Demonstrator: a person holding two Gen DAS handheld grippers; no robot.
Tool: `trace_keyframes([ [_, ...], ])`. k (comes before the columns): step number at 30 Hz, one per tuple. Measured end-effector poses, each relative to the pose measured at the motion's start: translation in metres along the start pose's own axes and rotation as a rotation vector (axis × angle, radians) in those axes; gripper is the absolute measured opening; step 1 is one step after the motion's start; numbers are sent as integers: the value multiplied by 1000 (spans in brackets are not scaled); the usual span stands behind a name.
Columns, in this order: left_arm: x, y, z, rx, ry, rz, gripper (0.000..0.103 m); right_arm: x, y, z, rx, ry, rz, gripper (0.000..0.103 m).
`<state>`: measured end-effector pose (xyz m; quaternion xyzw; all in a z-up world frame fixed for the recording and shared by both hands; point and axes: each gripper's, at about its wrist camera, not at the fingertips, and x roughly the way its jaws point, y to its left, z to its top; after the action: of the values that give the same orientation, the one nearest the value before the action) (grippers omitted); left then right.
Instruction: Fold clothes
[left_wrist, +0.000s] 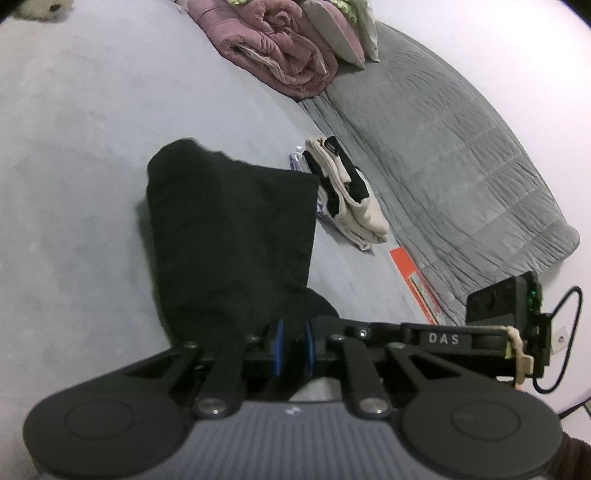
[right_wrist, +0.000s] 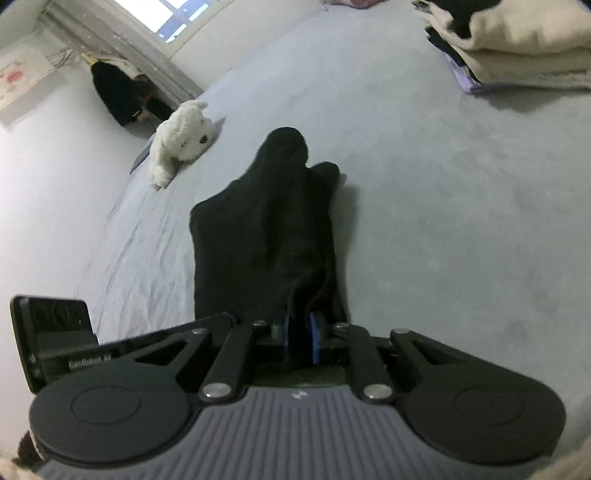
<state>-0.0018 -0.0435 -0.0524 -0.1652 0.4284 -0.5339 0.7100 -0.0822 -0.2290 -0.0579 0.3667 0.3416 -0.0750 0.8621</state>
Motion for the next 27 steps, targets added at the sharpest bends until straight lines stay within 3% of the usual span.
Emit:
trace_keyframes([
  [4,1,-1,2,5,-6,-2,14,-18,13,5,-73,-70,-20,24],
  [6,2,-1,2,9,-3,-1,19,-24,23,12,-138,-129,-52,43],
  [10,7,1,0,21,9,1,20,-9,43,25,-269,-200,-73,44],
  [17,16,4,-2,42,30,6,21,43,58,30,-422,-192,-77,44],
  [19,19,5,-3,48,36,8,21,53,53,30,-425,-179,-103,43],
  [23,24,7,-4,60,48,10,21,73,33,40,-382,-165,-146,18],
  [27,25,5,-4,76,55,14,22,71,27,51,-327,-172,-127,14],
])
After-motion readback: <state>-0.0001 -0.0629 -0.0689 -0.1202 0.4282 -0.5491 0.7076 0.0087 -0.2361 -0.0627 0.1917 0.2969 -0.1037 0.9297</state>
